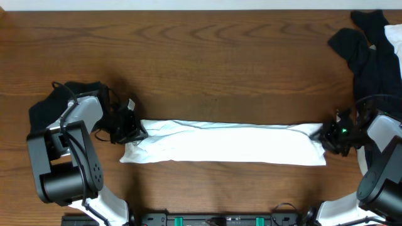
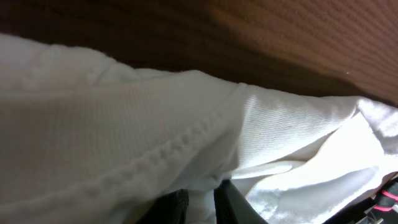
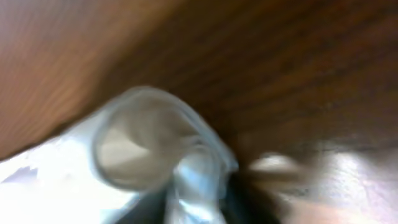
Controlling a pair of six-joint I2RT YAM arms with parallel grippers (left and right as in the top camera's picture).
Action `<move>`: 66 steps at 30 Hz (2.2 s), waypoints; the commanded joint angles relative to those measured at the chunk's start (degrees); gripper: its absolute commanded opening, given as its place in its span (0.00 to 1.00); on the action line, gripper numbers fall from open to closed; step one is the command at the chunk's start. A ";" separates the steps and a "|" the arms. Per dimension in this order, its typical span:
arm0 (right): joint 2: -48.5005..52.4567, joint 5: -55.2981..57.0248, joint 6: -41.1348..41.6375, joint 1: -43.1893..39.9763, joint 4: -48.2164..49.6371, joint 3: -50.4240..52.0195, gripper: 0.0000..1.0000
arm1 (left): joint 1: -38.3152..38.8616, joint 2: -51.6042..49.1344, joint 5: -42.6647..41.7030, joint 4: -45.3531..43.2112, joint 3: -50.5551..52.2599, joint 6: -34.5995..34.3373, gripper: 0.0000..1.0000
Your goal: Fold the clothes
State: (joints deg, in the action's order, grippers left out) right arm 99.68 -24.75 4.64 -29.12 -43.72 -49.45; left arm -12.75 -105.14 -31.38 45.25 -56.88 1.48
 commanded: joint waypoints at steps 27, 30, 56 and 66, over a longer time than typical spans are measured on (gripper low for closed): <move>-4.85 21.64 7.45 -1.33 -15.34 -23.15 0.01 | 0.28 19.89 -6.49 5.46 -3.82 0.42 0.28; -4.85 21.53 5.77 -0.72 -19.15 -26.05 0.01 | 0.28 19.91 -6.49 5.49 -3.82 0.42 0.28; -4.26 16.87 22.16 41.64 -18.05 -27.21 0.01 | 0.31 19.85 -6.49 8.11 -3.23 0.42 0.29; 1.31 16.79 24.55 49.64 -15.30 -27.21 0.01 | 0.31 19.85 -6.49 8.48 -3.23 0.42 0.29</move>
State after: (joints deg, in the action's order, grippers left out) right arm 99.48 -7.66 27.49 18.87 -59.35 -76.01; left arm -12.53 -85.36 -38.54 53.56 -60.25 1.34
